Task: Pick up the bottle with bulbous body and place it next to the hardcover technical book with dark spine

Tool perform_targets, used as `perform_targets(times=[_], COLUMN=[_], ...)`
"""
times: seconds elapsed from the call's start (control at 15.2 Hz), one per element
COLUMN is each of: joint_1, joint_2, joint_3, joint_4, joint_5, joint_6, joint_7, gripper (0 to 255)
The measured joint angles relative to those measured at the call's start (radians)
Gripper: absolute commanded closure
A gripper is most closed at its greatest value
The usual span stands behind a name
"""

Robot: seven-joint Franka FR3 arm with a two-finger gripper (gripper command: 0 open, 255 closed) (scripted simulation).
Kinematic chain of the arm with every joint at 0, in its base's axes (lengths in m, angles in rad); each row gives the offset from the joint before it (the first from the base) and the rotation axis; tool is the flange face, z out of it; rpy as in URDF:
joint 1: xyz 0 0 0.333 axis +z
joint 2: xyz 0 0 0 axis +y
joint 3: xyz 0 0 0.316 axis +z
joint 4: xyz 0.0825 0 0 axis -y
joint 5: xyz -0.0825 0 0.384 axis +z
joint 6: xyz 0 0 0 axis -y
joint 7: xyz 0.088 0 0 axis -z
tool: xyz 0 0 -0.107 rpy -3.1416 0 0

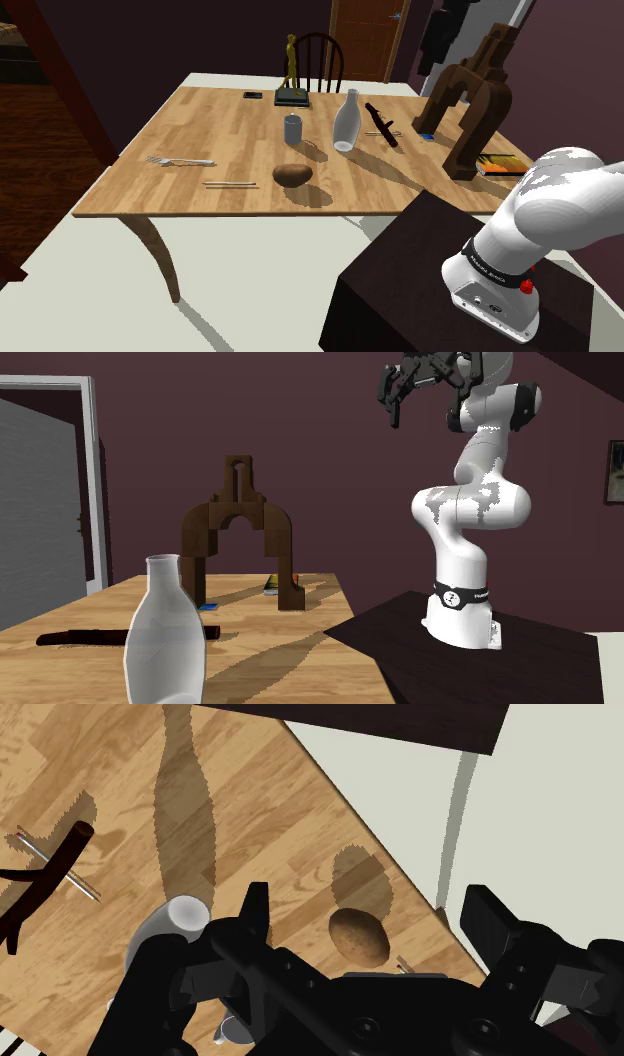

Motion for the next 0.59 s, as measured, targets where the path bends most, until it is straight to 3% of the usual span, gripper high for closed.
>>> perform_targets(times=[0.26,0.59], joint_1=[-0.009,-0.029], joint_2=[0.049,0.191], joint_3=[-0.022,-0.074], joint_4=[-0.009,0.021], joint_5=[-0.014,-0.041], joint_6=[0.053,0.159], joint_7=[-0.022,-0.076], gripper=[0,0])
